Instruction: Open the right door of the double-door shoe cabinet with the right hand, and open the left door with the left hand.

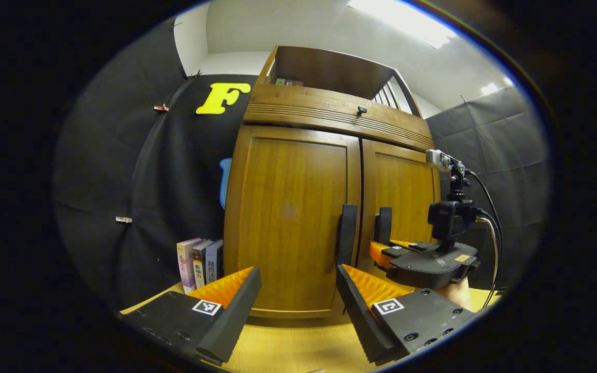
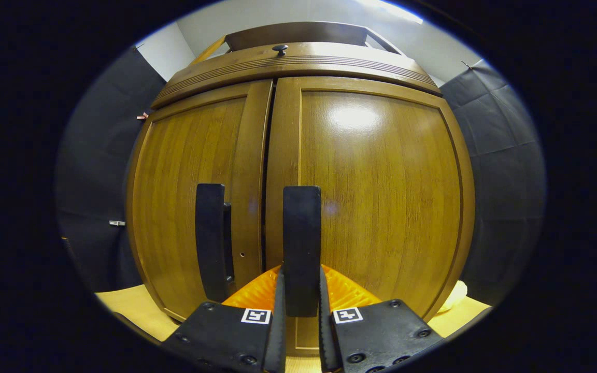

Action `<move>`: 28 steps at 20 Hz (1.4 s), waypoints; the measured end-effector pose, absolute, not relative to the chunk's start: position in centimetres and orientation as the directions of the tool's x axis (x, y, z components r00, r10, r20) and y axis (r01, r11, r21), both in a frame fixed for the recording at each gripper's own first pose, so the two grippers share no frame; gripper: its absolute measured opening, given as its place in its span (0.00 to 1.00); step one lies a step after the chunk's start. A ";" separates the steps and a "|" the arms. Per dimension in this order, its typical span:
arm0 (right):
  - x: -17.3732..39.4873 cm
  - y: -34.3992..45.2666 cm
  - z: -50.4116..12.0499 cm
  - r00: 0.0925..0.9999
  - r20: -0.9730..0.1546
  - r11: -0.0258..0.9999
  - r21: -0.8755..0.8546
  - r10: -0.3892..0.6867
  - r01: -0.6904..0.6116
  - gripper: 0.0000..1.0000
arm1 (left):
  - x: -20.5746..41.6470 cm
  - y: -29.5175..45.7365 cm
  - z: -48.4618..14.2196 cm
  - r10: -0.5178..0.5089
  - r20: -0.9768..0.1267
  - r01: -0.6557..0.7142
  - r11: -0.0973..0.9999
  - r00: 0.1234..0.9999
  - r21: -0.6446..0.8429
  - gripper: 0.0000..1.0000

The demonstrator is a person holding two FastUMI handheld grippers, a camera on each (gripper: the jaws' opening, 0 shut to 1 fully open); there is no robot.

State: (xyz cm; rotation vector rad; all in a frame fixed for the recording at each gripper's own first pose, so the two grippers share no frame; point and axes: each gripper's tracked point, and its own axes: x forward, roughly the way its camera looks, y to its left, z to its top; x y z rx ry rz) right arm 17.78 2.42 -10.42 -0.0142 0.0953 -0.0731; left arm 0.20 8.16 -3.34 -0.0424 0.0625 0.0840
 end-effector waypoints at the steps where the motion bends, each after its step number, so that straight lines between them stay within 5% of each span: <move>1: 17.5 2.5 -10.4 0.993 -0.103 0.998 -0.013 -0.065 0.064 0.29 | 0.0 8.3 -3.3 0.087 -0.062 -0.089 0.995 0.994 -0.037 0.91; 14: 9.1 1.5 -8.3 0.986 -0.133 0.995 0.032 0.097 -0.093 0.29 | -2.0 5.3 -2.2 0.088 -0.051 -0.088 0.996 0.995 -0.007 0.91; 28: 2.1 -2.1 -6.2 0.983 -0.140 0.992 0.052 0.122 -0.116 0.24 | -1.2 -2.3 -2.3 -0.013 -0.037 0.014 1.000 0.999 0.024 0.91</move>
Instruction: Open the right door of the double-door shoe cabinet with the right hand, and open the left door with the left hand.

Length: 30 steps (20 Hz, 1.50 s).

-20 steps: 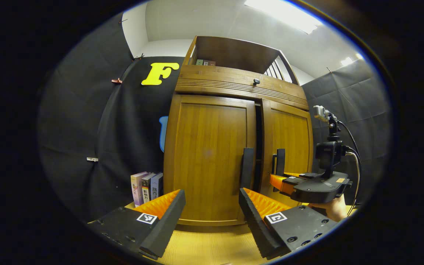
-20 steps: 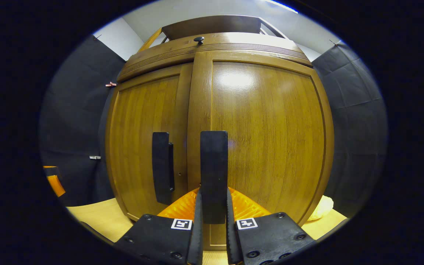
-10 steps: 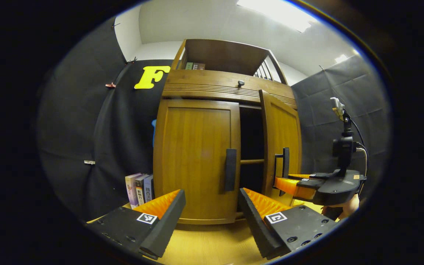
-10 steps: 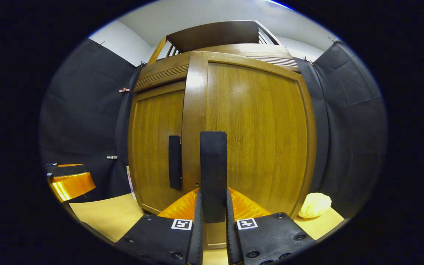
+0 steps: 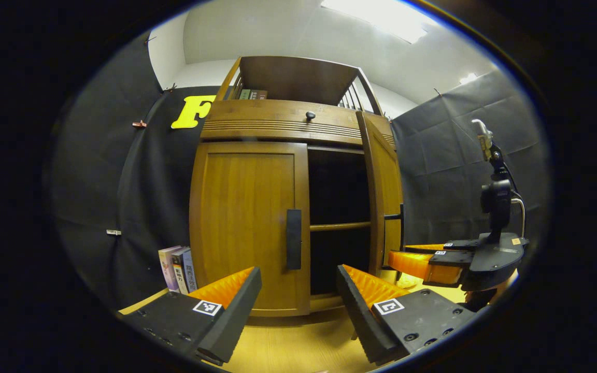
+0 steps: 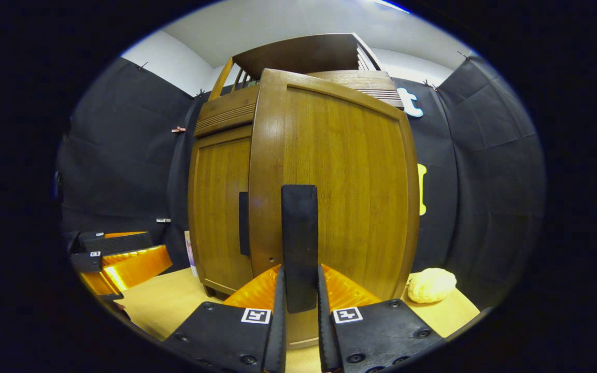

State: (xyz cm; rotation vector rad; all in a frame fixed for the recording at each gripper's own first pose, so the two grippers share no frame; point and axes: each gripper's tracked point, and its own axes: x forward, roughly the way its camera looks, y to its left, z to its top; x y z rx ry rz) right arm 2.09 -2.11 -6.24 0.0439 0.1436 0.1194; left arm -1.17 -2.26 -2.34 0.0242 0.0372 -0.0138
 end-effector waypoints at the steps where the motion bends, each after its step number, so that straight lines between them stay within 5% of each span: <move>1: 1.6 -2.4 -6.1 0.983 -0.141 0.992 0.055 0.121 -0.114 0.29 | -1.0 -2.9 -2.5 -0.025 -0.038 0.026 0.999 0.999 0.018 0.91; 22: -4.5 -13.4 -3.8 0.992 -0.117 0.999 0.021 -0.037 0.040 0.28 | 2.7 -14.6 -4.4 -0.200 -0.052 0.199 0.980 0.978 -0.024 0.91; 23: -4.8 -13.8 -3.5 0.992 -0.118 0.998 0.010 -0.053 0.055 0.22 | 2.9 -14.8 -4.5 -0.200 -0.053 0.199 0.980 0.978 -0.024 0.89; 26: -5.4 -16.7 -2.9 0.987 -0.113 0.994 -0.014 -0.113 0.112 0.32 | 3.4 -15.2 -4.6 -0.207 -0.052 0.205 0.978 0.977 -0.039 0.89; 30: -6.8 -20.0 -2.0 0.975 -0.093 0.979 -0.030 -0.203 0.201 0.12 | 4.6 -13.9 -4.8 -0.180 -0.047 0.178 0.983 0.983 -0.031 0.92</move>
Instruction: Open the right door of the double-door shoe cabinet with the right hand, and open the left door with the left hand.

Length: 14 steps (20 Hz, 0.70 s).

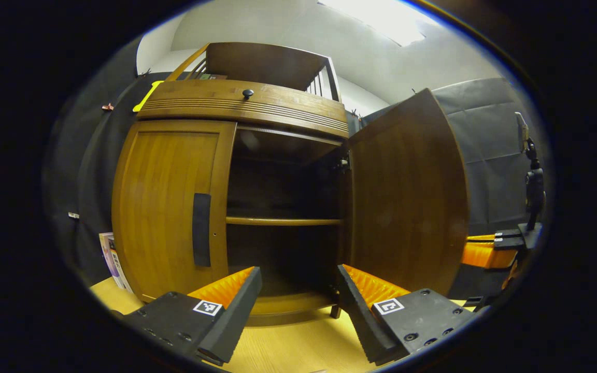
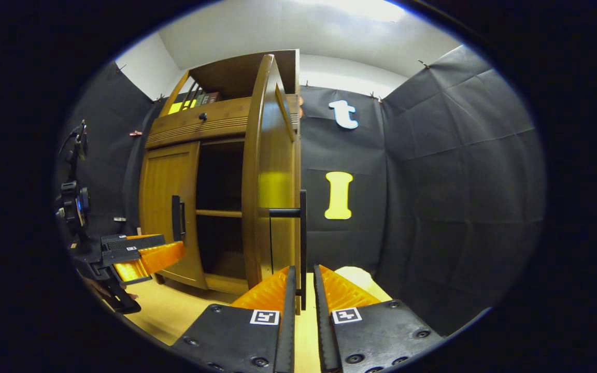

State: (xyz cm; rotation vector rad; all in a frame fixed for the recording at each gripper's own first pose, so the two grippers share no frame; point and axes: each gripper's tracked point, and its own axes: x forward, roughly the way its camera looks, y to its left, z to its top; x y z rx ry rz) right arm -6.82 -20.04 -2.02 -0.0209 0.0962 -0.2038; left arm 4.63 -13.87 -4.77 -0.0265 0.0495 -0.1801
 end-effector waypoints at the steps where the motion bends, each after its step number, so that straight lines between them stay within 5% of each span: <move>1: -7.4 -20.7 -1.8 0.970 -0.090 0.974 -0.038 -0.226 0.223 0.23 | 5.0 -13.1 -4.6 -0.168 -0.042 0.167 0.986 0.985 -0.027 0.92; 7: -10.7 -21.9 -0.7 0.964 -0.075 0.967 -0.025 -0.255 0.254 0.22 | 7.9 -5.7 -3.1 0.024 0.015 -0.025 0.997 1.000 0.076 0.88; 13: -12.1 -20.7 0.3 0.965 -0.036 0.963 -0.084 -0.261 0.257 0.23 | 10.8 -3.2 -1.0 0.070 0.084 -0.081 0.987 0.994 0.139 0.84; 14: -12.3 -20.3 0.9 0.966 -0.021 0.963 -0.085 -0.259 0.256 0.30 | 11.4 -2.8 -0.9 0.079 0.086 -0.091 0.986 0.993 0.142 0.82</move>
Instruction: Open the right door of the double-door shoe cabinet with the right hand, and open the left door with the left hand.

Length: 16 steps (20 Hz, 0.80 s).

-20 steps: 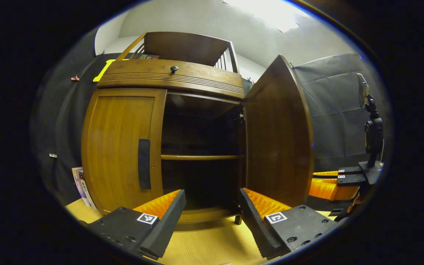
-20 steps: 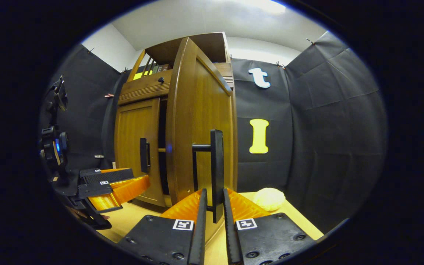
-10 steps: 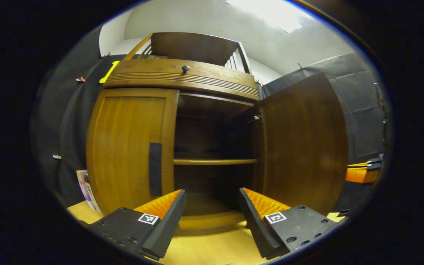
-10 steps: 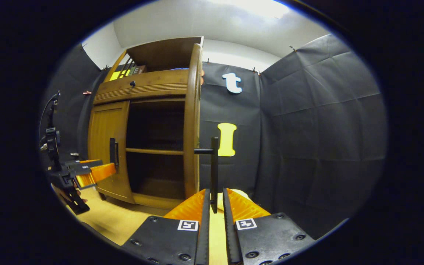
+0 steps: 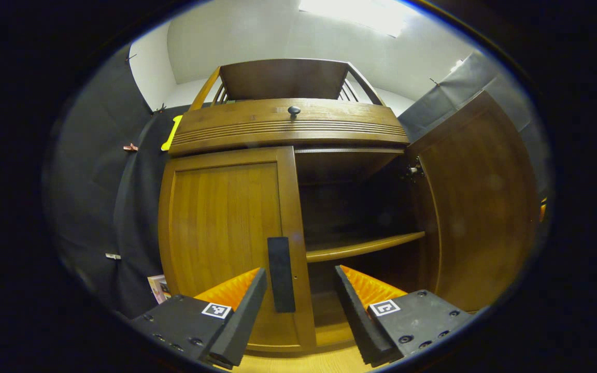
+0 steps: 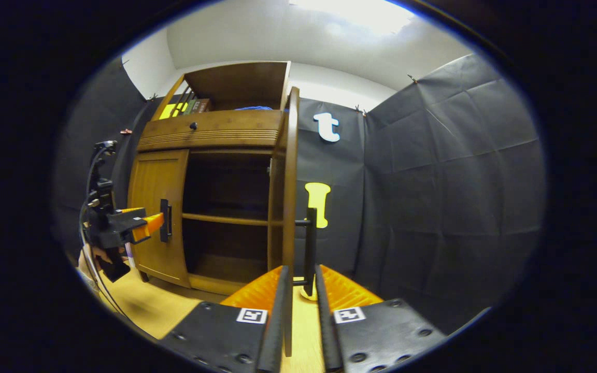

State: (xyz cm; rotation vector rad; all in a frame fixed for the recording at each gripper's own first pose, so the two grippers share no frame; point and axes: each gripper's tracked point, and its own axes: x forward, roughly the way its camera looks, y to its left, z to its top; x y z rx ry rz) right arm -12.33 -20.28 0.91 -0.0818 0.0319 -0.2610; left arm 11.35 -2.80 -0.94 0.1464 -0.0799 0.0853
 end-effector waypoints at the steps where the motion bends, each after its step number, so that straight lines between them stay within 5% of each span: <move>1: -12.7 -19.7 1.7 0.967 -0.002 0.964 -0.082 -0.254 0.253 0.49 | 12.0 -2.5 -1.0 0.090 0.086 -0.101 0.985 0.992 0.139 0.82; 3: -12.5 -19.1 2.9 0.967 0.031 0.964 -0.076 -0.251 0.253 0.87 | 13.2 -1.6 -1.5 0.107 0.071 -0.116 0.985 0.992 0.126 0.83; 10: -10.9 -17.4 4.2 0.974 0.065 0.966 -0.126 -0.219 0.226 0.85 | 16.7 0.7 -3.8 0.147 0.023 -0.149 0.985 0.989 0.089 0.65; 16: -9.8 -17.2 4.4 0.975 0.071 0.964 -0.151 -0.210 0.219 0.85 | 18.8 1.1 -4.9 0.142 0.000 -0.142 0.986 0.990 0.084 0.61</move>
